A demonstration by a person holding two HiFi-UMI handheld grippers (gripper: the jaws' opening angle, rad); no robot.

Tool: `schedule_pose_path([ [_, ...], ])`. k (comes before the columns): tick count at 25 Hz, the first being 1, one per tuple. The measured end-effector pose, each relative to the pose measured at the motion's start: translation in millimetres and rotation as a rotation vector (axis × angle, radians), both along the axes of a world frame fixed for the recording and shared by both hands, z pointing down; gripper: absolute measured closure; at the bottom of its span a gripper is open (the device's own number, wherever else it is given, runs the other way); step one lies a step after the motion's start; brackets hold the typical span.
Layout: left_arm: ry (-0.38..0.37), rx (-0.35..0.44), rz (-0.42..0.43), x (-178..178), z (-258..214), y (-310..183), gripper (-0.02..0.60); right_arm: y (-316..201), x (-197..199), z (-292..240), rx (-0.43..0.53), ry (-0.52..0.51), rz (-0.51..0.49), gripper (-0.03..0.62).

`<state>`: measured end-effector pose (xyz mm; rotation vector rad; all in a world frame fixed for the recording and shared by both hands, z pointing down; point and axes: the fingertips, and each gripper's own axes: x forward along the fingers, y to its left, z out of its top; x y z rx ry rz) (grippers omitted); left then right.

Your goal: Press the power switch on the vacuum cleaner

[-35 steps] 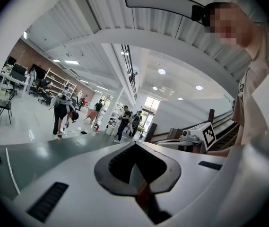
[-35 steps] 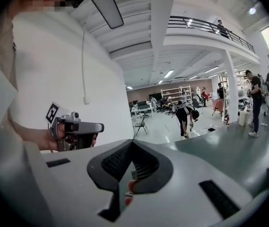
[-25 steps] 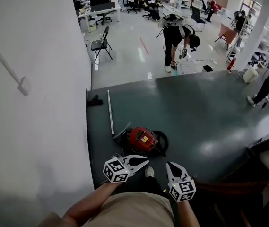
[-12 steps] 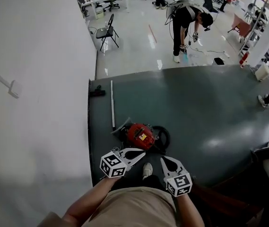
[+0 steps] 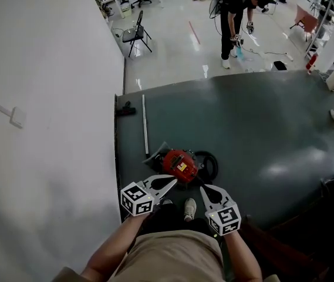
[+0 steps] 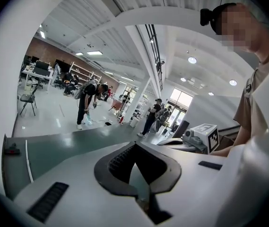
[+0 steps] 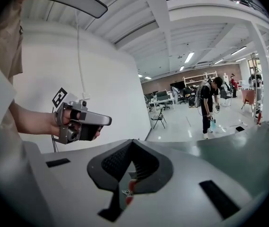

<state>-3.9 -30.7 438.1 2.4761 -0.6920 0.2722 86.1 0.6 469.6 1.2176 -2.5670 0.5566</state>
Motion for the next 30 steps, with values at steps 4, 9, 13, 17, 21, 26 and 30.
schedule_pose_path([
  [4, -0.007, -0.011, -0.01, -7.7, 6.8, -11.2, 0.577, -9.6, -4.1, 6.2, -0.002, -0.004, 0.007, 0.586],
  [9, -0.02, -0.006, -0.019, -16.8, 18.2, -23.8, 0.577, -21.1, -10.2, 14.5, -0.022, -0.001, 0.031, 0.586],
  [13, -0.035, 0.048, -0.043, -26.4, 36.2, -39.7, 0.577, -40.2, -18.7, 32.1, -0.034, 0.01, 0.042, 0.586],
  [17, -0.03, 0.027, -0.064, -37.9, 64.9, -52.3, 0.577, -56.6, -28.3, 63.4, -0.066, 0.024, 0.045, 0.586],
  [21, -0.065, 0.015, -0.089, -54.0, 96.0, -73.6, 0.577, -74.3, -33.9, 98.0, -0.1, 0.033, 0.064, 0.586],
  [26, -0.066, -0.012, -0.12, -68.1, 136.6, -99.0, 0.577, -93.9, -36.8, 149.7, -0.138, 0.06, 0.058, 0.586],
  [30, -0.069, -0.036, -0.106, -72.0, 176.2, -112.6, 0.577, -108.1, -39.4, 188.5, -0.163, 0.072, 0.064, 0.586],
])
